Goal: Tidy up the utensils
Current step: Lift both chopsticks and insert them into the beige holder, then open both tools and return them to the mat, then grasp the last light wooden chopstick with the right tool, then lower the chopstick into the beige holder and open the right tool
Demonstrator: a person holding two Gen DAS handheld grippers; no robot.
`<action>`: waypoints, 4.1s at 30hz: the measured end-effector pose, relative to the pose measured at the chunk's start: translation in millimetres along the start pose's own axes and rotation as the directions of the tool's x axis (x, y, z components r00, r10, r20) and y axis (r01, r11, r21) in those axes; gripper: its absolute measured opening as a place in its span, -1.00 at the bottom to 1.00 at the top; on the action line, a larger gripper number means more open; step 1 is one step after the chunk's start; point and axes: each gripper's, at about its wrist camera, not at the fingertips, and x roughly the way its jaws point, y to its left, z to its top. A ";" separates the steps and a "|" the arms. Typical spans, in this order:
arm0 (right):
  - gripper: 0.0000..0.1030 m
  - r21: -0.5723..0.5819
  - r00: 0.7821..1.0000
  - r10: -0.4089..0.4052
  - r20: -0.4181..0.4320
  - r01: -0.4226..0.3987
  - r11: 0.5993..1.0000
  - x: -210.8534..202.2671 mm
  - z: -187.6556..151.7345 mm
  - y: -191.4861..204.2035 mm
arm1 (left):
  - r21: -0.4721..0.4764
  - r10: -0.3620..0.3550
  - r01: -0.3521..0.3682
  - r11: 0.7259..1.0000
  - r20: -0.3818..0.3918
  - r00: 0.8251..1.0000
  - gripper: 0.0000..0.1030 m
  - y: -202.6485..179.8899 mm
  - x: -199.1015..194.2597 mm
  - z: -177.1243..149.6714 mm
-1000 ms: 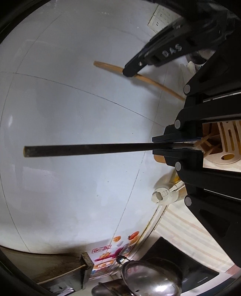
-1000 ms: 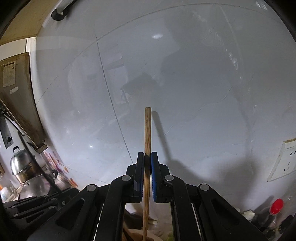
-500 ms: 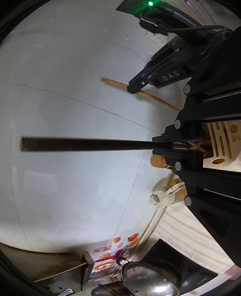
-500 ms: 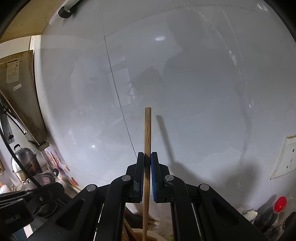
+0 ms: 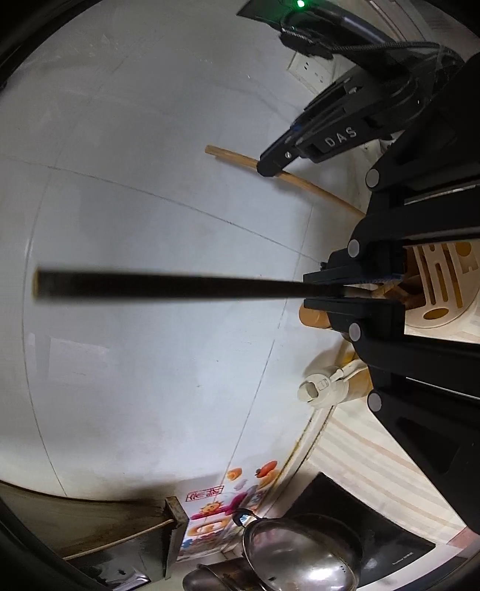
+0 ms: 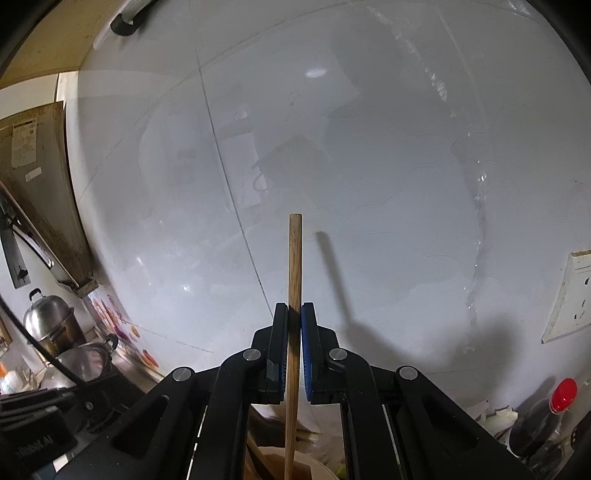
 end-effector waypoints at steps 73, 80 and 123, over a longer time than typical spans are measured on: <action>0.14 -0.049 0.457 -0.131 -0.880 0.188 0.981 -81.0 -317.4 -50.1 | 0.237 0.289 -0.179 0.955 -0.602 0.744 1.00 69.8 45.4 -315.7; -0.07 -0.160 0.422 -0.219 -0.880 0.170 0.972 -75.9 -344.6 -32.4 | 0.240 0.290 -0.175 0.955 -0.621 0.728 1.00 74.6 52.1 -327.8; -0.87 0.061 1.000 -0.020 0.005 0.019 0.998 -81.4 -1.0 17.3 | 0.072 0.316 -0.308 0.949 -0.194 0.929 1.00 71.0 6.2 -36.8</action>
